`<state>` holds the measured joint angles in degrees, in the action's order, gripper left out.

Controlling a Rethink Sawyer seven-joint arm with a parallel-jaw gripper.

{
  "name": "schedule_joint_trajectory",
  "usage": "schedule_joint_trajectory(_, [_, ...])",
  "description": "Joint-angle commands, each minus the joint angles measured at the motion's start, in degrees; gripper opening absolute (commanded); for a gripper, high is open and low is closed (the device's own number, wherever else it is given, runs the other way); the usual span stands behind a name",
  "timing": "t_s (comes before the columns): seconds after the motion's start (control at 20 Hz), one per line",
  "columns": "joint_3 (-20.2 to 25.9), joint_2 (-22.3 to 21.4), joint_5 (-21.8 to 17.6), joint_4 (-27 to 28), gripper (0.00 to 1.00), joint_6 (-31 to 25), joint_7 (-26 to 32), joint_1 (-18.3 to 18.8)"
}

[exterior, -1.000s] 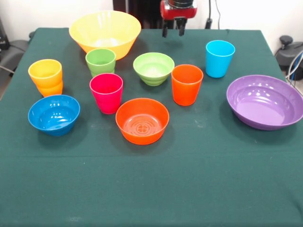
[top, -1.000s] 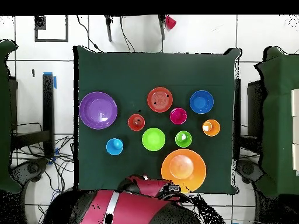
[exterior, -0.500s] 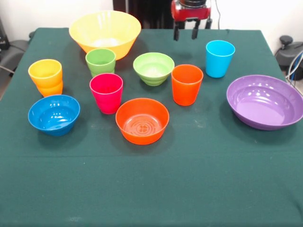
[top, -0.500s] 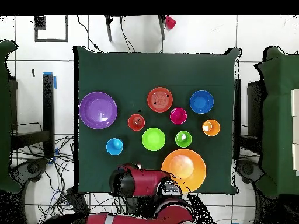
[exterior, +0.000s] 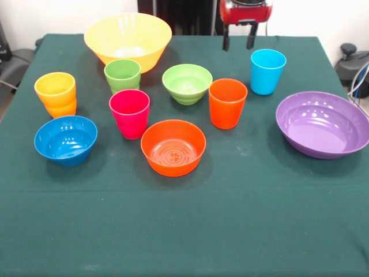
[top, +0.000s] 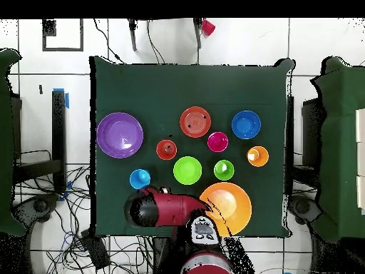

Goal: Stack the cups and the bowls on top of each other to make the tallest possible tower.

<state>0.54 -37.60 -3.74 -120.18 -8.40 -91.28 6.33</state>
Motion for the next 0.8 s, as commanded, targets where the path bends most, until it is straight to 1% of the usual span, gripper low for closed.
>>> schedule_joint_trajectory(0.05, [4.50,-0.02,4.79,7.24,1.00,-5.62,-10.27,-2.13])
schedule_joint_trajectory(0.3, [3.84,2.55,4.79,7.83,1.00,-2.26,-10.47,-2.77])
schedule_joint_trajectory(0.35, [3.80,2.49,4.51,7.11,1.00,-1.24,-10.61,-2.80])
schedule_joint_trajectory(0.6, [3.28,2.85,4.43,7.61,1.00,-1.27,-11.36,-3.72])
schedule_joint_trajectory(0.8, [3.27,4.99,4.56,9.10,1.00,-0.13,-12.26,-4.13])
